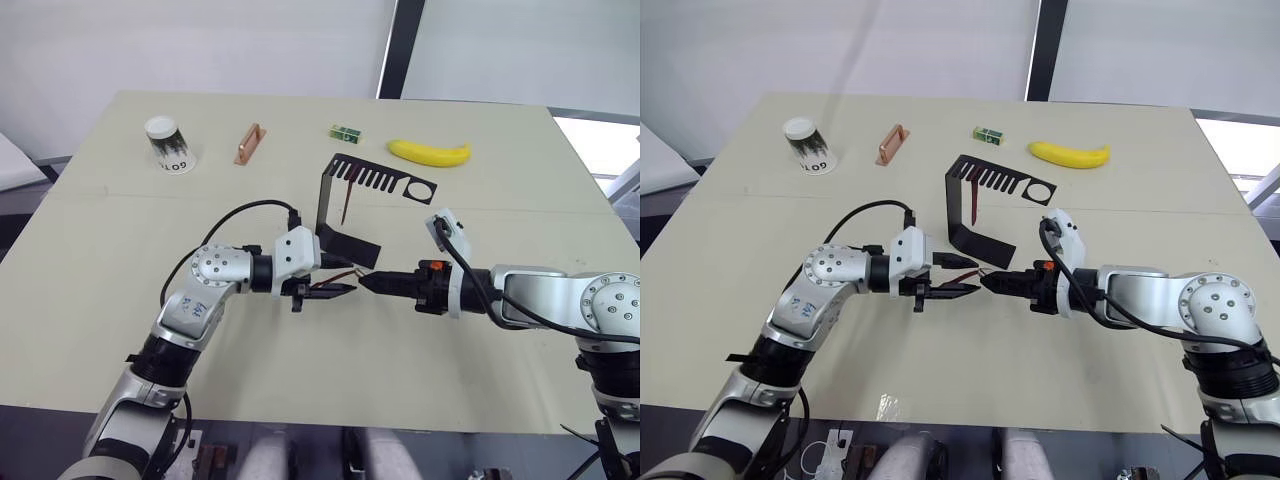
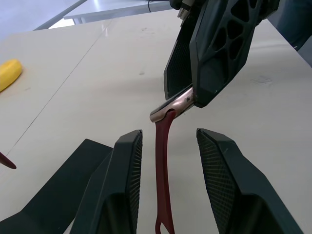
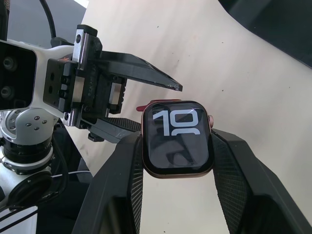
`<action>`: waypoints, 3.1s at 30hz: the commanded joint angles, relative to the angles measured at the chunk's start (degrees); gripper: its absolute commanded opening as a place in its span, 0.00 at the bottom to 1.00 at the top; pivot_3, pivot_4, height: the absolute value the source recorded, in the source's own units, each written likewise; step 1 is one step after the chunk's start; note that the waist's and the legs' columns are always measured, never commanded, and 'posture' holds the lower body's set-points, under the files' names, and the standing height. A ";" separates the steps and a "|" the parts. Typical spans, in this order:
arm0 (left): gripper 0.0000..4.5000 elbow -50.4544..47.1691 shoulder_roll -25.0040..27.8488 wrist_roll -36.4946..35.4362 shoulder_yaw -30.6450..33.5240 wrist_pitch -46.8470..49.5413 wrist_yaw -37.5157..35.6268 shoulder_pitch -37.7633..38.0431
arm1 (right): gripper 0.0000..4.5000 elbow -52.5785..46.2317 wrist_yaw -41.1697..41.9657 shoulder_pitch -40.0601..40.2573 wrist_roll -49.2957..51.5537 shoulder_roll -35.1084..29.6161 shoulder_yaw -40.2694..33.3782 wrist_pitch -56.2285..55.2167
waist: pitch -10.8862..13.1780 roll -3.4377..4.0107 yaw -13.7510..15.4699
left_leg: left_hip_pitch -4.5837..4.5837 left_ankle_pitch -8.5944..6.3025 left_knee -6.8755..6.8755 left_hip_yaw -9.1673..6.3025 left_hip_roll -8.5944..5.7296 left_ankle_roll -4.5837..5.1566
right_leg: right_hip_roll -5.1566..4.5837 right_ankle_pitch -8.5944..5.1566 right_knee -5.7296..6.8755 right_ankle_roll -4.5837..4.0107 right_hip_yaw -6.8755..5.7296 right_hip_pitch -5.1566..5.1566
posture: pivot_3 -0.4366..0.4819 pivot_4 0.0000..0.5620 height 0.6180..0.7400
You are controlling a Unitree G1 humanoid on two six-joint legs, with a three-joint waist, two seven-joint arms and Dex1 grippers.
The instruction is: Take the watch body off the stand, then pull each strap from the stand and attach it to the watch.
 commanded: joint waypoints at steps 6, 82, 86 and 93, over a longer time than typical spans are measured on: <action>0.18 -0.03 -0.88 -0.18 0.59 -1.18 0.47 -1.35 | 0.33 -1.80 1.65 -0.54 1.46 -0.17 -0.87 -1.08 | 0.00 0.00 0.01 | 0.00 0.00 0.00 0.00 0.00 0.00 | 0.00 0.00 0.00 0.00 0.00 0.00 | 0.48 0.27 1.00; 0.99 -5.49 11.07 -13.56 6.71 6.06 -15.62 -0.64 | 0.33 -22.78 59.02 17.40 -77.84 -12.08 2.73 -40.25 | 0.02 0.03 1.26 | -0.01 -0.02 0.03 -0.20 -0.03 -0.02 | 0.10 0.03 -0.40 0.05 0.00 0.08 | 0.48 0.27 1.00; 0.99 -5.42 11.14 -13.51 6.79 5.66 -15.68 -0.34 | 0.33 -21.47 61.70 17.76 -80.35 -10.59 2.42 -42.10 | 0.02 0.03 1.31 | -0.01 -0.02 0.06 -0.20 -0.04 -0.02 | 0.08 0.03 -0.35 0.05 0.01 0.08 | 0.48 0.27 1.00; 0.99 -5.80 16.48 -12.01 8.48 4.13 -17.55 3.49 | 0.33 -17.45 64.36 14.38 -83.88 -3.59 7.68 -42.66 | 0.01 0.02 0.62 | 0.04 -0.02 0.05 -0.18 -0.04 -0.04 | 0.11 0.02 -0.31 0.04 0.03 0.07 | 0.48 0.27 1.00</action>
